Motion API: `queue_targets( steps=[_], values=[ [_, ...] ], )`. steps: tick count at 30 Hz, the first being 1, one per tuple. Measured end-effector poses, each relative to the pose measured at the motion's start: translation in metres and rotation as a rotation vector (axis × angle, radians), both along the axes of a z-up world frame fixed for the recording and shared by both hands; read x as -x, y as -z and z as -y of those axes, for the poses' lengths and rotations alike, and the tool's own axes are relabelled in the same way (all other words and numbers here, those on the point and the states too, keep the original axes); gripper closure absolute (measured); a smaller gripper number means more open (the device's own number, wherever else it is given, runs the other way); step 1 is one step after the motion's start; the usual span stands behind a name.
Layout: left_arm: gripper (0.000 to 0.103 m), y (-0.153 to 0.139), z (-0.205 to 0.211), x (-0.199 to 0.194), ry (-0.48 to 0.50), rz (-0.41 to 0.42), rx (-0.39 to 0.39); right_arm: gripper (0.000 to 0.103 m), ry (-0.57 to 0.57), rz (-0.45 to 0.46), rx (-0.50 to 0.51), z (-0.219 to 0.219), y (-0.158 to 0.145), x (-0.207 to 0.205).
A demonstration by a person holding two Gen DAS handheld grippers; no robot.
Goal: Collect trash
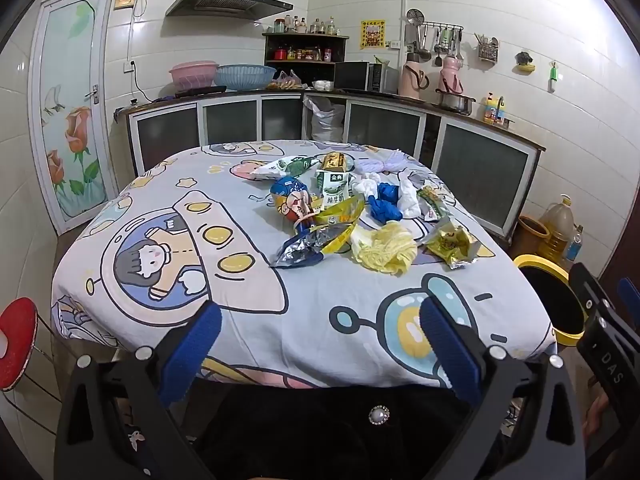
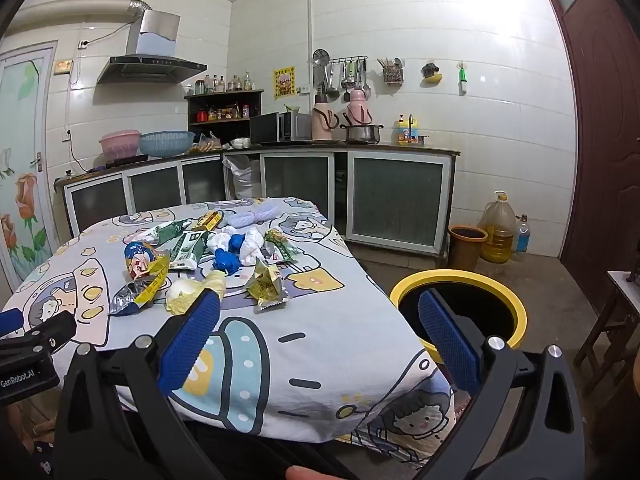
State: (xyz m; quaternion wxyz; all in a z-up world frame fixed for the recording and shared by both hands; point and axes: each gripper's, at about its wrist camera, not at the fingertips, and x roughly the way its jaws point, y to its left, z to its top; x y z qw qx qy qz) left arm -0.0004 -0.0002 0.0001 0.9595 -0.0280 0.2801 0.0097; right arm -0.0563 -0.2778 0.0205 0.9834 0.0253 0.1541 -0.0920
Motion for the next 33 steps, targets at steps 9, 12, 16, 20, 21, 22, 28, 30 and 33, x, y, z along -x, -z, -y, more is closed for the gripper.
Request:
queue_targets(
  steps=[9,12,16,20,21,22,28,30,33],
  values=[
    [0.007,0.0002,0.0001,-0.0002,-0.005,-0.002,0.0,0.007,-0.001,0.0,0.005,-0.0001,-0.0002,0.0],
    [0.007,0.0002,0.0003,0.0002,-0.006,-0.001,0.0,0.007,0.0,0.0,0.003,0.0002,-0.0003,0.0],
    [0.007,0.0,-0.0003,-0.0006,0.001,-0.002,0.002,0.007,0.0,0.0,0.003,0.0002,-0.0007,-0.0001],
    [0.007,0.0002,-0.0003,0.0001,0.001,-0.003,0.001,0.007,0.0,0.0,0.004,0.0002,-0.0011,0.0],
    [0.007,0.0001,-0.0003,0.0003,0.001,-0.003,0.0,0.007,0.0,0.0,0.004,0.0002,-0.0011,0.0],
    [0.007,0.0001,-0.0003,0.0006,0.001,-0.003,0.0,0.007,0.0,0.0,0.004,0.0002,-0.0011,0.0],
    [0.007,0.0031,0.0029,0.0001,0.0,-0.002,0.002,0.007,0.0,0.001,0.004,0.0003,-0.0017,0.0003],
    [0.007,0.002,0.0025,-0.0004,0.0,-0.004,0.0,0.007,0.0,0.001,0.003,0.0003,-0.0019,0.0004],
    [0.007,0.0031,0.0011,-0.0008,0.002,-0.003,0.002,0.007,0.0,0.001,0.004,0.0002,-0.0021,0.0005]
  ],
)
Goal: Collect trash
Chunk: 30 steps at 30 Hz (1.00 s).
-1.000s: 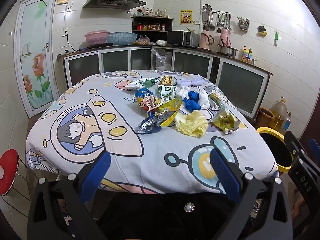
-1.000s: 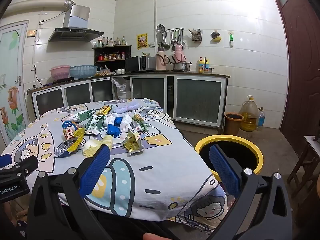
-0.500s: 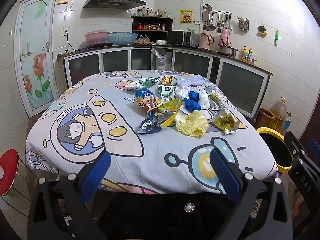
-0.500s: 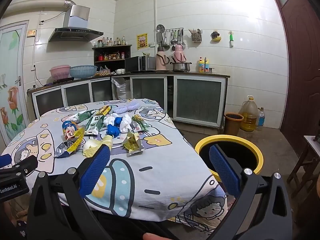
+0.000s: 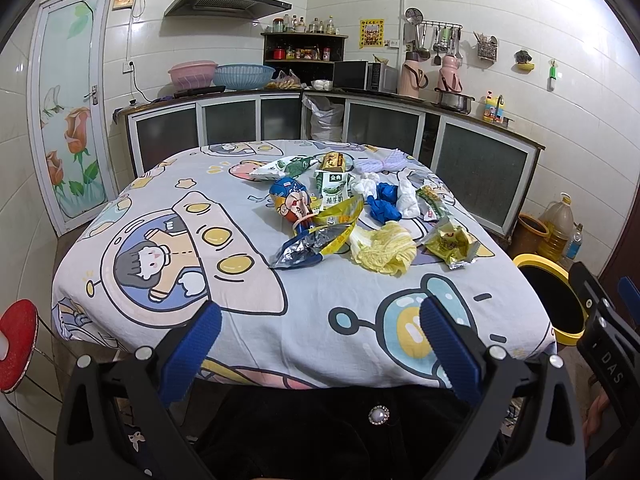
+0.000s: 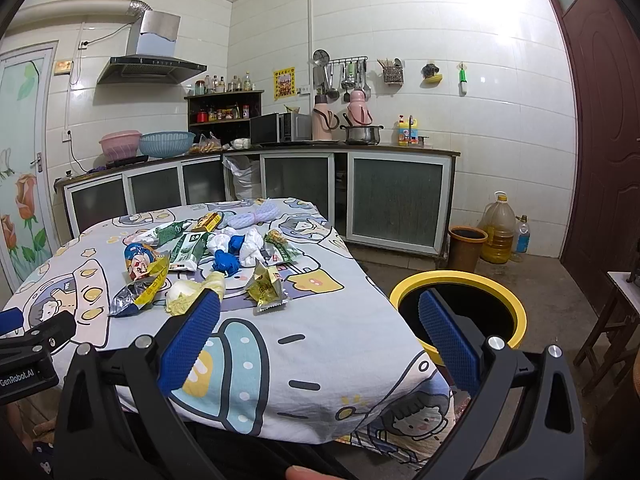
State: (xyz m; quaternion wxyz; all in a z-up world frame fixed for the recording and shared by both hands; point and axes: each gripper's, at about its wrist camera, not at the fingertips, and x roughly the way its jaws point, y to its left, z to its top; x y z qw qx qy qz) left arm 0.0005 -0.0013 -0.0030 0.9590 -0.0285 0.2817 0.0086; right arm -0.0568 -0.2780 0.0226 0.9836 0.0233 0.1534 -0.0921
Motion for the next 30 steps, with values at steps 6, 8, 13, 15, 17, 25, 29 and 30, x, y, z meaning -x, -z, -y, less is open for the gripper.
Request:
queue_targets(
  steps=[6,8,13,15,17,25,29,30],
  values=[
    [0.007,0.0003,0.0,-0.0003,-0.001,-0.001,-0.001,0.007,0.001,-0.001,-0.001,0.0003,-0.0003,0.0001],
    [0.007,0.0012,-0.0002,-0.0004,-0.001,-0.001,0.0,0.007,0.001,0.0,0.0,0.0001,-0.0004,0.0001],
    [0.007,-0.0002,0.0001,-0.0002,-0.001,-0.001,-0.002,0.007,0.0,0.0,0.0,0.0002,-0.0005,-0.0001],
    [0.007,0.0007,0.0,-0.0006,-0.002,-0.002,-0.003,0.007,0.001,0.0,0.0,0.0002,-0.0005,-0.0002],
    [0.007,0.0018,-0.0003,-0.0009,0.0,-0.003,-0.001,0.007,0.001,0.001,0.0,0.0001,-0.0004,-0.0003],
    [0.007,0.0002,0.0006,-0.0015,0.0,-0.002,-0.002,0.007,0.001,0.0,0.0,0.0,0.0001,-0.0008],
    [0.007,0.0,0.0005,-0.0013,0.0,-0.001,-0.003,0.007,0.001,0.001,0.0,-0.0002,0.0001,-0.0007],
    [0.007,0.0003,0.0006,-0.0014,0.0,-0.001,-0.003,0.007,0.001,0.001,0.0,-0.0002,0.0001,-0.0007]
  ],
)
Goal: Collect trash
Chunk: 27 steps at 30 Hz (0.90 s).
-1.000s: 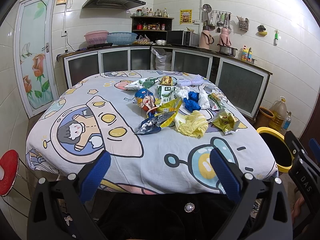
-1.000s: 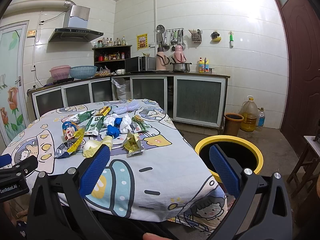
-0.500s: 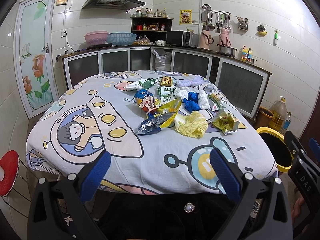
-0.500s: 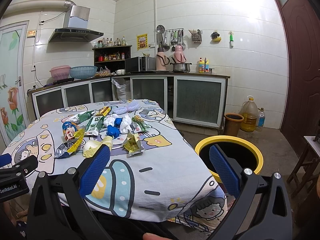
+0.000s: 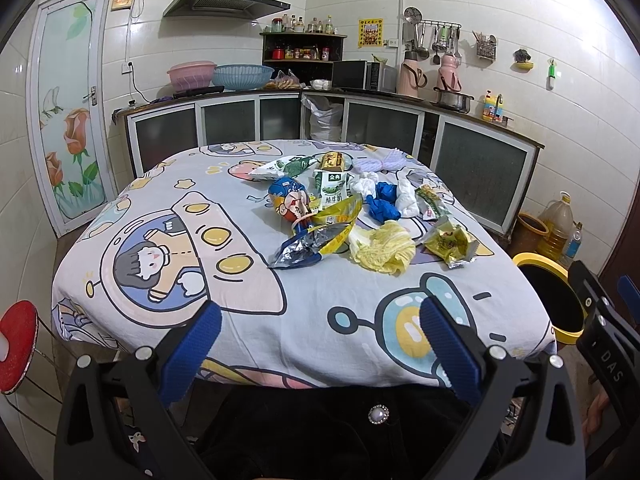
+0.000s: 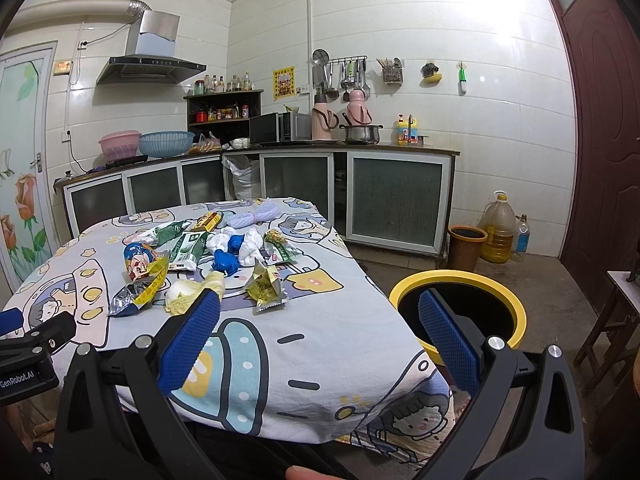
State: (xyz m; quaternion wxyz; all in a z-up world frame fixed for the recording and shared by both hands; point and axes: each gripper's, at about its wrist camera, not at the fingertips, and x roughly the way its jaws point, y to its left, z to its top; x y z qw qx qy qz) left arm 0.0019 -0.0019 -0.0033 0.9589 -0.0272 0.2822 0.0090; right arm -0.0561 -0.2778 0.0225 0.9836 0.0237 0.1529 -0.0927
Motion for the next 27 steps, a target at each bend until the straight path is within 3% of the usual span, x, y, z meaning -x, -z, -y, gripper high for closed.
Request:
queue_targets(
  steps=[27],
  values=[
    [0.007,0.0012,-0.0015,0.0009,0.009,-0.012,0.008,0.007,0.022,0.007,0.007,0.0012,0.0001,-0.0009]
  ],
)
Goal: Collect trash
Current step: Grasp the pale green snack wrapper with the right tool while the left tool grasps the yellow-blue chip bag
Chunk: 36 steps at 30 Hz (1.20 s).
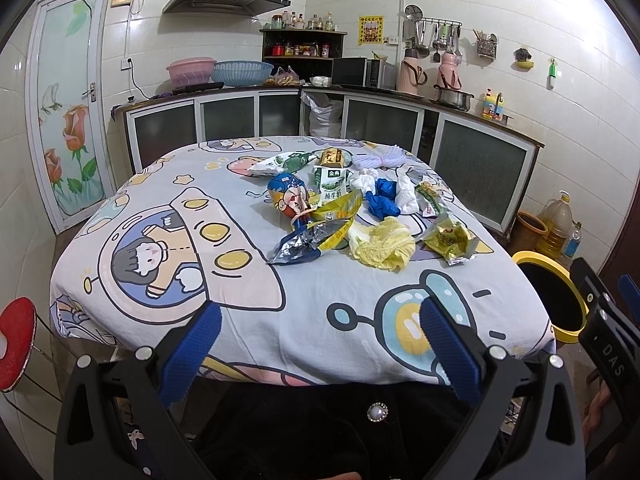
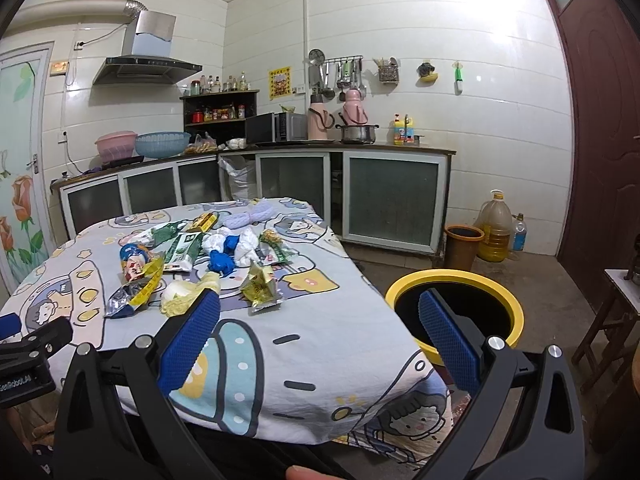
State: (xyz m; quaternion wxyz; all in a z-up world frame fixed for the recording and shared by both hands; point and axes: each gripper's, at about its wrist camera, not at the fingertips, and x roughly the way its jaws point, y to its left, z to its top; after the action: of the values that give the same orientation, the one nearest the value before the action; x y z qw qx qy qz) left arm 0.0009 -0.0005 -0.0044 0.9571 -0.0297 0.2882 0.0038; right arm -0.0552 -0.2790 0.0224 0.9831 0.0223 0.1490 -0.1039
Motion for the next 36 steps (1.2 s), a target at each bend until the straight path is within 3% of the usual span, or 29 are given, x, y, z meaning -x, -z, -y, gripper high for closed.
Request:
queue_targets(
  steps=[9,12,14,17,21,25,30,33,36],
  values=[
    [0.007,0.008,-0.016,-0.009,-0.049,-0.044,0.033,0.007,0.11,0.049,0.102,0.023,-0.003,-0.022],
    [0.007,0.014,-0.017,-0.014,-0.038,-0.072,0.05,0.007,0.042,-0.016,0.095,0.036,0.001,-0.042],
    [0.007,0.018,-0.016,-0.017,-0.018,-0.086,0.058,0.007,-0.043,-0.061,0.024,0.047,0.007,-0.055],
    [0.007,0.028,-0.015,-0.025,0.087,-0.118,0.136,0.007,-0.123,-0.11,-0.049,0.056,0.017,-0.073],
    [0.007,0.04,-0.014,-0.04,0.136,-0.167,0.188,0.007,-0.189,-0.146,-0.015,0.051,0.029,-0.096],
    [0.007,0.046,-0.012,-0.058,0.161,-0.208,0.155,0.007,-0.251,-0.155,0.068,0.044,0.039,-0.122],
    [0.007,0.041,-0.035,-0.09,0.14,-0.199,0.115,0.007,-0.358,-0.281,-0.059,0.048,0.042,-0.161],
    [0.007,0.032,-0.046,-0.109,0.128,-0.158,0.054,0.007,-0.375,-0.315,-0.011,0.041,0.043,-0.178],
    [0.007,0.029,-0.053,-0.131,0.191,-0.171,0.053,0.007,-0.392,-0.335,0.001,0.037,0.044,-0.191]
  ],
)
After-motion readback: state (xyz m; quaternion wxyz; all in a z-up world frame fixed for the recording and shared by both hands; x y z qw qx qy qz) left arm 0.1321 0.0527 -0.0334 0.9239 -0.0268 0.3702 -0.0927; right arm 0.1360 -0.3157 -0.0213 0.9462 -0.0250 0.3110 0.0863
